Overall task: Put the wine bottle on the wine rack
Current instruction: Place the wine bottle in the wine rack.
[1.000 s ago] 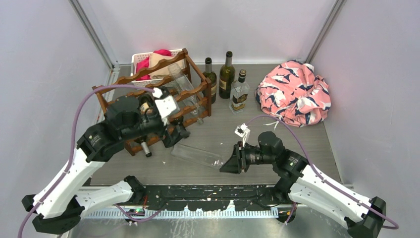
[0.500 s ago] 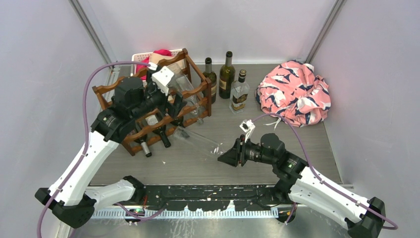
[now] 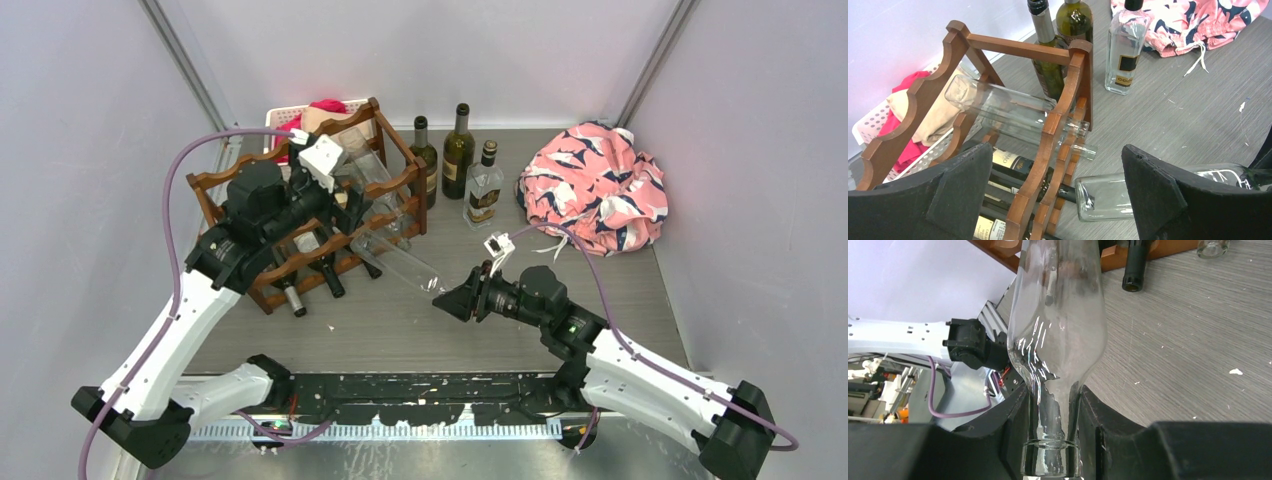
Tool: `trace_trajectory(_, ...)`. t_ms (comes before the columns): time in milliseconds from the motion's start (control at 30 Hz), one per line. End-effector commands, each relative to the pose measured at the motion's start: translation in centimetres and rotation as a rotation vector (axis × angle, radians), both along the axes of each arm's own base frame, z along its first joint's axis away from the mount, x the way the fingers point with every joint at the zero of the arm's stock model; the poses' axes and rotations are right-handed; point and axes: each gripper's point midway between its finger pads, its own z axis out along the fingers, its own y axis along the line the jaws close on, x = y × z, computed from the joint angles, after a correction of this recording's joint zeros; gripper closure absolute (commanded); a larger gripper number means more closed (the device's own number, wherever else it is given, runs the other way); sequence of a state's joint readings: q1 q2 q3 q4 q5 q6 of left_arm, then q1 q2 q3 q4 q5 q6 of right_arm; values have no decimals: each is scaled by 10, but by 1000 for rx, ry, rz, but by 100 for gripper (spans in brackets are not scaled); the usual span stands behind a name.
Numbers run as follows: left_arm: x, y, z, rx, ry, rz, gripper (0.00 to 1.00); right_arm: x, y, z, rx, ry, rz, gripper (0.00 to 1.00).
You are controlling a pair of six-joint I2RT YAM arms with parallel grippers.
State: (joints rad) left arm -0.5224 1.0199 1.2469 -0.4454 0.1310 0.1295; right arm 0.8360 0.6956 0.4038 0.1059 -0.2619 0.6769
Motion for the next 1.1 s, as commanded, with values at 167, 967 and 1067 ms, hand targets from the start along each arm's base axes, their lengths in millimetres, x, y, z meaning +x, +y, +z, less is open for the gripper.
trace_trajectory(167,4,4,25,-63,-92,17,0,21,13,60,189,-157,-50,99)
trace_trajectory(967,2,6,15,-62,-107,14,0,47,31,55,220,-158,-112,99)
trace_trajectory(1067,2,6,12,-60,-103,14,0,51,34,53,224,-162,-122,99)
